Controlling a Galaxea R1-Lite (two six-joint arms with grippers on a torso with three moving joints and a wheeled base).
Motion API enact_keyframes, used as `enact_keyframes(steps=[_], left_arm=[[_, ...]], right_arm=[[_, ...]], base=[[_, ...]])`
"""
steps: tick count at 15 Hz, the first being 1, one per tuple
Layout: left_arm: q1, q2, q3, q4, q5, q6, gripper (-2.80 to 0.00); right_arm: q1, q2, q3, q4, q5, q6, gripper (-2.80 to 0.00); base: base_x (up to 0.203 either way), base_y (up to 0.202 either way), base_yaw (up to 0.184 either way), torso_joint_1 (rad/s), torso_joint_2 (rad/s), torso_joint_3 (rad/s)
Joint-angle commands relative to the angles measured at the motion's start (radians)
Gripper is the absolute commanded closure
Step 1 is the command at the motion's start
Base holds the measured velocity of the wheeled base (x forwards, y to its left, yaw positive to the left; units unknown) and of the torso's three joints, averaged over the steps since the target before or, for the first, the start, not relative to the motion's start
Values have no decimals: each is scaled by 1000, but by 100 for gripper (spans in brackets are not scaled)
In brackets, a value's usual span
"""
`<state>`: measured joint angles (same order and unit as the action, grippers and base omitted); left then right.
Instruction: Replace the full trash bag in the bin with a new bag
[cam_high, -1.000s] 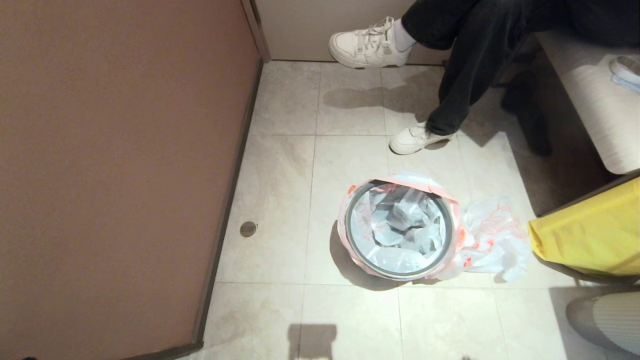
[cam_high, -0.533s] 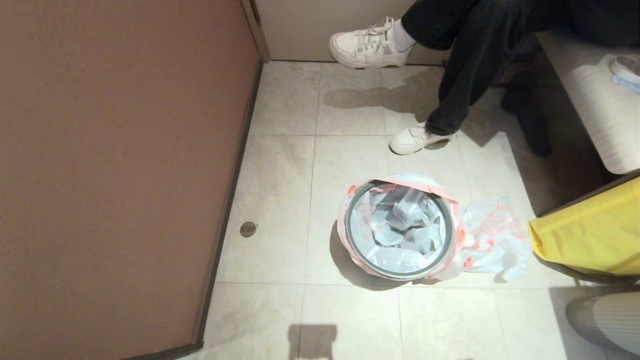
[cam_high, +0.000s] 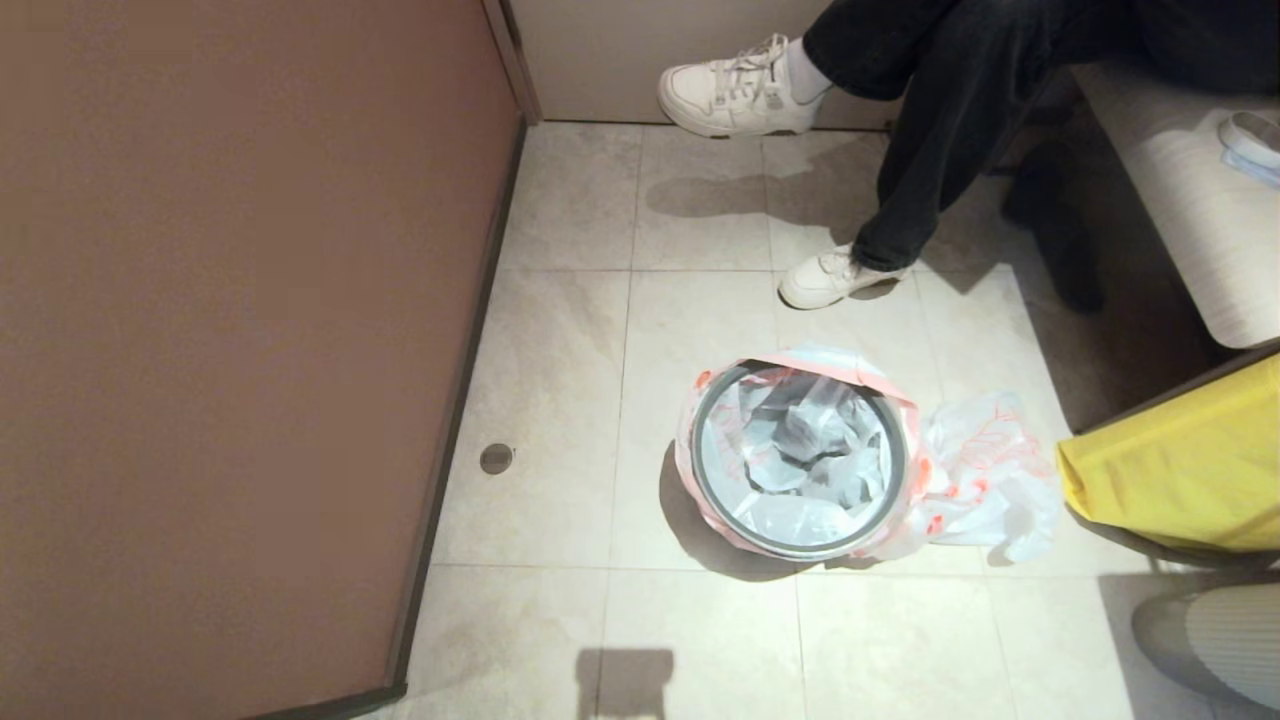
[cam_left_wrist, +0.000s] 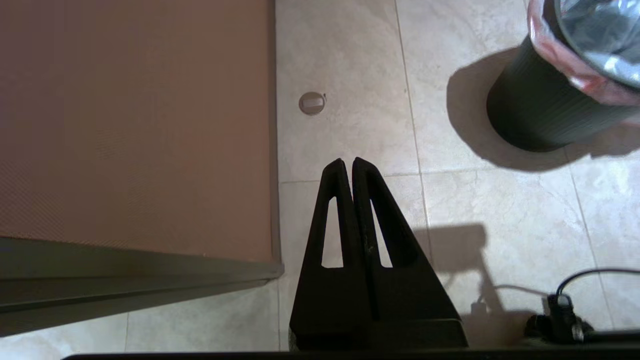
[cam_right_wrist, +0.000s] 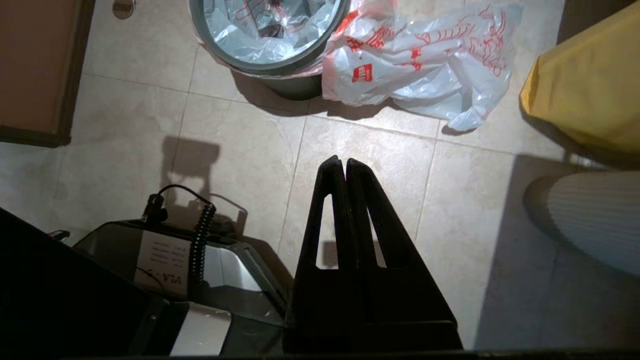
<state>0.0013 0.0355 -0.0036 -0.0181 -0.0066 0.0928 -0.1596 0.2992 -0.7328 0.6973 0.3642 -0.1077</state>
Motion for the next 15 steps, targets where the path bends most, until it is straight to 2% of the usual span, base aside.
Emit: enact_keyframes(steps=[1,3,6,9,12,13,15], left_arm=[[0,1,1,31,-1,8,0],[-1,-13,-15,82,-4,15,0],[-3,-36,-13,79,-3,7,0],[-3,-36,-13,79,-3,5,0],[-3,-36,-13,78,-3,5,0],[-3,-36,-13,78,-3,5,0],[-3,-36,-13,78,-3,5,0]], right_arm=[[5,50,-9,-3,-1,-21,0],[17,63,-15,41,-2,-86,0],[37,26,41,52,-9,-91,0],[123,31,54,64,-65,-93,0],[128,-61,138,51,-93,-89,0],[135,-100,186,19,-106,-73,0],[146,-170,271,-132,-157,11,0]], base=[[0,0,0,0,0,0],[0,0,0,0,0,0],[0,0,0,0,0,0],[0,0,0,0,0,0],[0,0,0,0,0,0],[0,0,0,0,0,0],[0,0,0,0,0,0]])
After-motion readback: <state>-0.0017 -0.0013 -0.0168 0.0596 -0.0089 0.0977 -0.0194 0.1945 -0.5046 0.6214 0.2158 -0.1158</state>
